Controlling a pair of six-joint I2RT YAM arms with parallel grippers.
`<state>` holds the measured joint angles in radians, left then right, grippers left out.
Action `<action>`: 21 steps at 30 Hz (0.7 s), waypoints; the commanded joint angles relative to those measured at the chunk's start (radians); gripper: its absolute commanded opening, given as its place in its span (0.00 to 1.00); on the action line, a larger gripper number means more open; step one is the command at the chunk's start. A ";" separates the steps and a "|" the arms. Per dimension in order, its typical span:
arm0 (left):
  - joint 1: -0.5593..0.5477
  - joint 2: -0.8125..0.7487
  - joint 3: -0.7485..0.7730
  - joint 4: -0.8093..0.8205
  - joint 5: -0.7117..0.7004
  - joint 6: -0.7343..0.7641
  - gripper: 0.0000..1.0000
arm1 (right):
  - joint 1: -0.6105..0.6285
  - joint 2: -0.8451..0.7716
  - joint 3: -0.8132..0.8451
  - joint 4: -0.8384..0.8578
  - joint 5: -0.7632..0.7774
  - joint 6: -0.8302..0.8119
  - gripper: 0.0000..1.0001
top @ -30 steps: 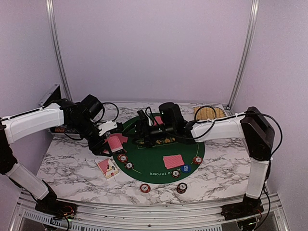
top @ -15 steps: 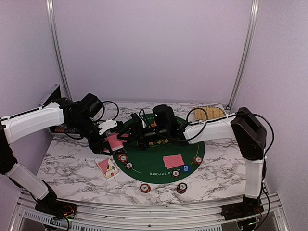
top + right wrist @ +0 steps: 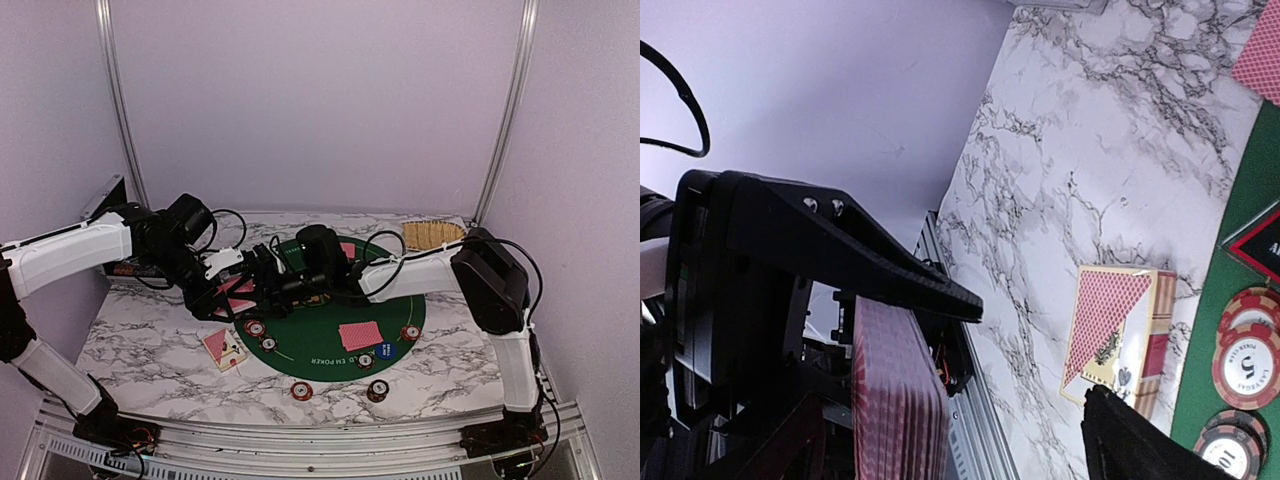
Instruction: Distribute texas hold em gaming equipment
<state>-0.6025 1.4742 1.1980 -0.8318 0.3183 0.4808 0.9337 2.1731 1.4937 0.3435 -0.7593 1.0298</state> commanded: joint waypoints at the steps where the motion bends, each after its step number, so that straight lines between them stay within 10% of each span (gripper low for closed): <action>1: 0.001 -0.030 0.028 -0.007 0.033 0.003 0.00 | 0.012 0.041 0.071 0.036 -0.021 0.036 0.87; 21: 0.001 -0.034 0.029 -0.007 0.032 0.004 0.00 | -0.024 0.082 0.054 0.054 -0.051 0.111 0.74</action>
<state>-0.6018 1.4712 1.1980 -0.8360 0.3241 0.4801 0.9287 2.2704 1.5803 0.3954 -0.8120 1.1332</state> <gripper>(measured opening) 0.649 0.748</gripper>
